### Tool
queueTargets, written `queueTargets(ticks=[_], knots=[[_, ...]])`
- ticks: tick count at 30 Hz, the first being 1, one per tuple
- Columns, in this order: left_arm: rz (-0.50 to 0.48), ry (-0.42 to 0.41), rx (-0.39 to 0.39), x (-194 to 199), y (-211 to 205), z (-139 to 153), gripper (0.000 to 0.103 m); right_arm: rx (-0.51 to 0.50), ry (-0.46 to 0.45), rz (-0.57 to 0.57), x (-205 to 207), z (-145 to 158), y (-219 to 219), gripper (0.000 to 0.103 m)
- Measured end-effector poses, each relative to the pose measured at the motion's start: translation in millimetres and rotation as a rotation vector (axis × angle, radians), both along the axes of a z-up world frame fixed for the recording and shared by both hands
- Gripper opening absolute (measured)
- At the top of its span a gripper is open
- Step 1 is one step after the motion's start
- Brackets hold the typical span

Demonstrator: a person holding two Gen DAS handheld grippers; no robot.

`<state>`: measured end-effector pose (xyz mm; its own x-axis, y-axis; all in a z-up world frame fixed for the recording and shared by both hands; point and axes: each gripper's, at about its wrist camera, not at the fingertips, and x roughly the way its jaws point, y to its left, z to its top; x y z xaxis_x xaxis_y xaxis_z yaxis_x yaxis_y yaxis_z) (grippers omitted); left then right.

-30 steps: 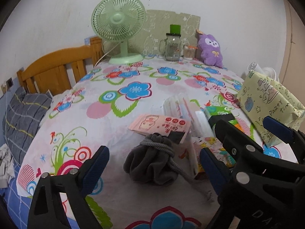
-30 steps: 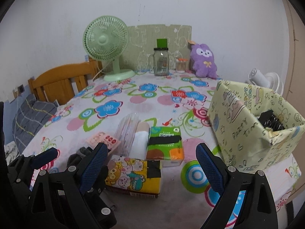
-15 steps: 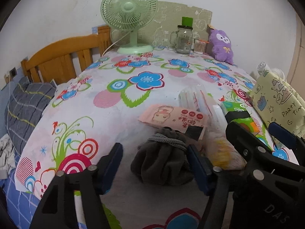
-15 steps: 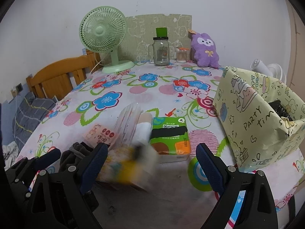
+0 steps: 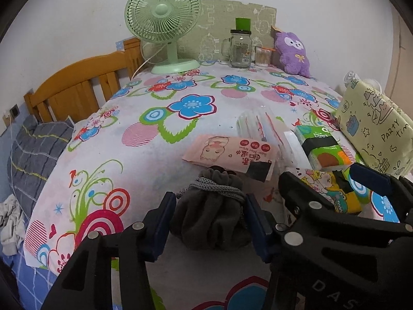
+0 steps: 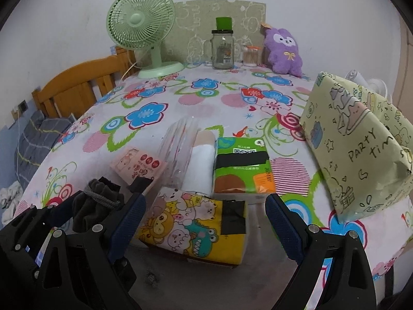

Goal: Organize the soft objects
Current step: 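Grasp the grey drawstring pouch with the left gripper while the right grasps the yellow cartoon tissue pack, then lift and carry the grey pouch and yellow tissue pack toward the box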

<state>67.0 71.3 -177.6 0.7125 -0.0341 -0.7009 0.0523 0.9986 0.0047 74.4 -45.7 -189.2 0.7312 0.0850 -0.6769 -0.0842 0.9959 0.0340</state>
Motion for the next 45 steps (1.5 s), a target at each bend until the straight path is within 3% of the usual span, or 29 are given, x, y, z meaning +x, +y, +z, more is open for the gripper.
queueTargets(ticks=[10,12,15,25,45], knots=[[-0.010,0.011,-0.013,2,0,-2,0.054,-0.005,0.034,-0.046,10,-7,2,0.095],[-0.010,0.011,-0.009,2,0,-2,0.053,0.004,0.039,-0.031,9,-7,3,0.085],[-0.011,0.012,-0.007,2,0,-2,0.052,0.004,0.040,-0.024,8,-6,5,0.080],[-0.015,0.009,-0.011,-2,-8,2,0.049,0.018,0.032,-0.012,4,-2,0,0.076],[-0.011,-0.076,-0.033,-4,-27,59,0.048,0.021,-0.052,0.015,2,57,-18,0.076]])
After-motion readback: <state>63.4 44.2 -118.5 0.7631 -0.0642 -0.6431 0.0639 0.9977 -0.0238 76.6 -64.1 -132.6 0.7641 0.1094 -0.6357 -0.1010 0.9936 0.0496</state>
